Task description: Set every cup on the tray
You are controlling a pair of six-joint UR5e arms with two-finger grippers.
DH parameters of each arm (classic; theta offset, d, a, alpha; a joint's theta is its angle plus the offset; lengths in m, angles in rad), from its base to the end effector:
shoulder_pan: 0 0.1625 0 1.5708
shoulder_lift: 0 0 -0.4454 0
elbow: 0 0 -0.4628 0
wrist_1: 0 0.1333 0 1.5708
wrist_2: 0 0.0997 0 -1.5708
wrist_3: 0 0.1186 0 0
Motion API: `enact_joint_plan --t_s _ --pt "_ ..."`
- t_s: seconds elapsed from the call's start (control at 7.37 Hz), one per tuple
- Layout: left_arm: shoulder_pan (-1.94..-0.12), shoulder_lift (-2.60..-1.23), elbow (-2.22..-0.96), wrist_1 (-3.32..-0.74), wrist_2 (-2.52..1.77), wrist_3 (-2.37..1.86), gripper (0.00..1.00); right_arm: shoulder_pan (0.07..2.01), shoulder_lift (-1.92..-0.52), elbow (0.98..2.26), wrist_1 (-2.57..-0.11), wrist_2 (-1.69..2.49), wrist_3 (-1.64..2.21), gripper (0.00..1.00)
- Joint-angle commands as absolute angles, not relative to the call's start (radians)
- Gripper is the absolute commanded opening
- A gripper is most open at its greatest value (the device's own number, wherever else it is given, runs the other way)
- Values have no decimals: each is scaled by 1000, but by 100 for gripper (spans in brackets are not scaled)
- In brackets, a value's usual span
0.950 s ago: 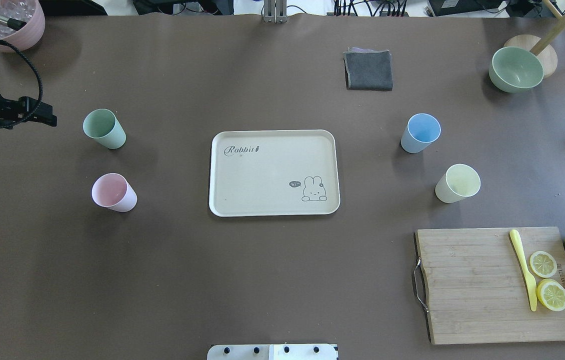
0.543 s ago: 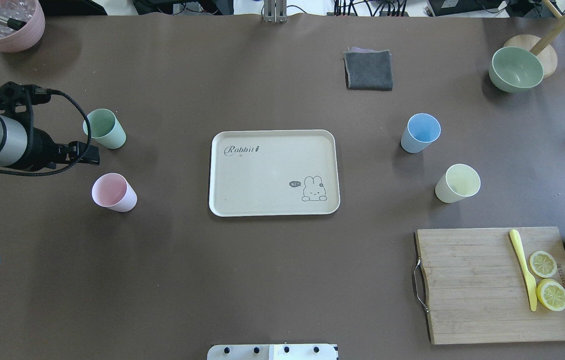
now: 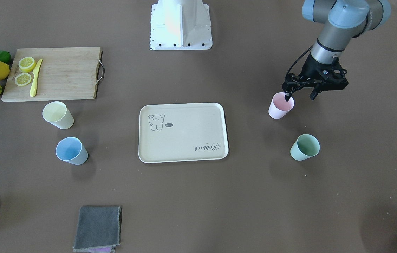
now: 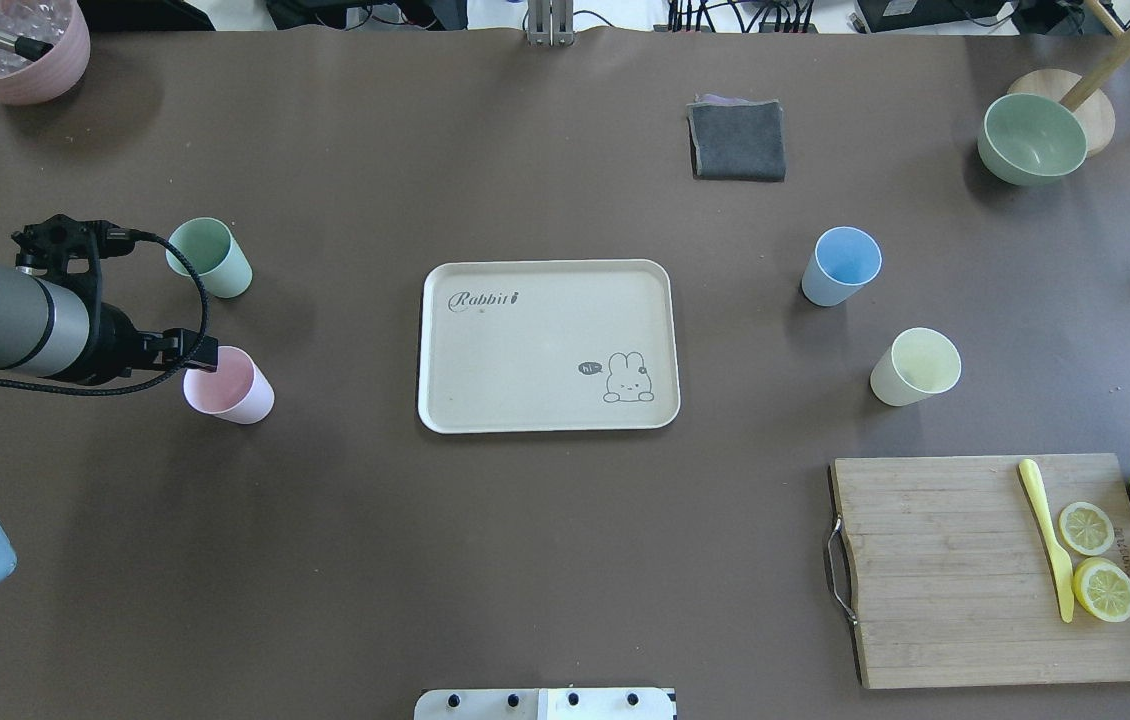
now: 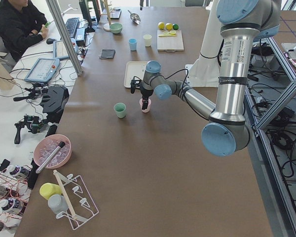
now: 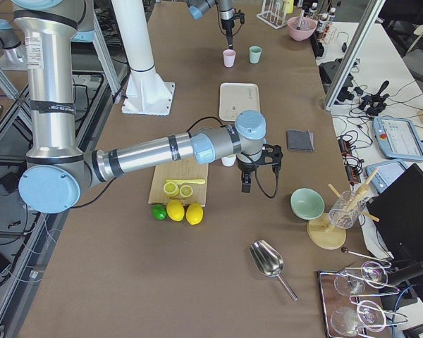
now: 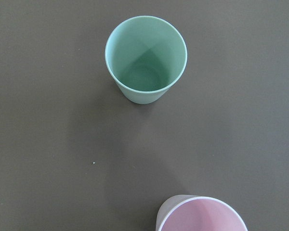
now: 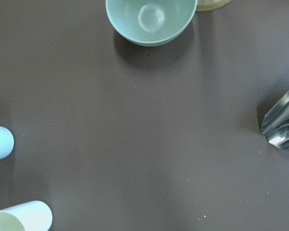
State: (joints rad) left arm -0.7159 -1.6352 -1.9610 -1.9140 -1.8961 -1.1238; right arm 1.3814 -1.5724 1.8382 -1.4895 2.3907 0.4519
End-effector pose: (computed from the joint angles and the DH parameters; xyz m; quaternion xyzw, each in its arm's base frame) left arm 0.3860 -0.4622 0.4109 0.0858 0.4023 -0.0596 0.9096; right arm -0.0610 -0.5657 0.5285 0.0266 -0.4225 0.0500 0.9046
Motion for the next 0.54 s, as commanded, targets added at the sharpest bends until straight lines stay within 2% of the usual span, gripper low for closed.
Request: enact_joint_plan --t_s 0.0,0.14,0.41 --pt "-677 -1637 -1934 -1922 -1894 -1123 94 1381 -1572 1839 -1489 2387 451 100" --pt "-673 -1640 -1916 -1937 -1894 -1123 80 1381 -1568 1839 -1489 2387 451 100" --pt "-670 -1635 -1881 -1979 -1894 -1126 29 1381 -1568 1841 -1489 2388 451 100"
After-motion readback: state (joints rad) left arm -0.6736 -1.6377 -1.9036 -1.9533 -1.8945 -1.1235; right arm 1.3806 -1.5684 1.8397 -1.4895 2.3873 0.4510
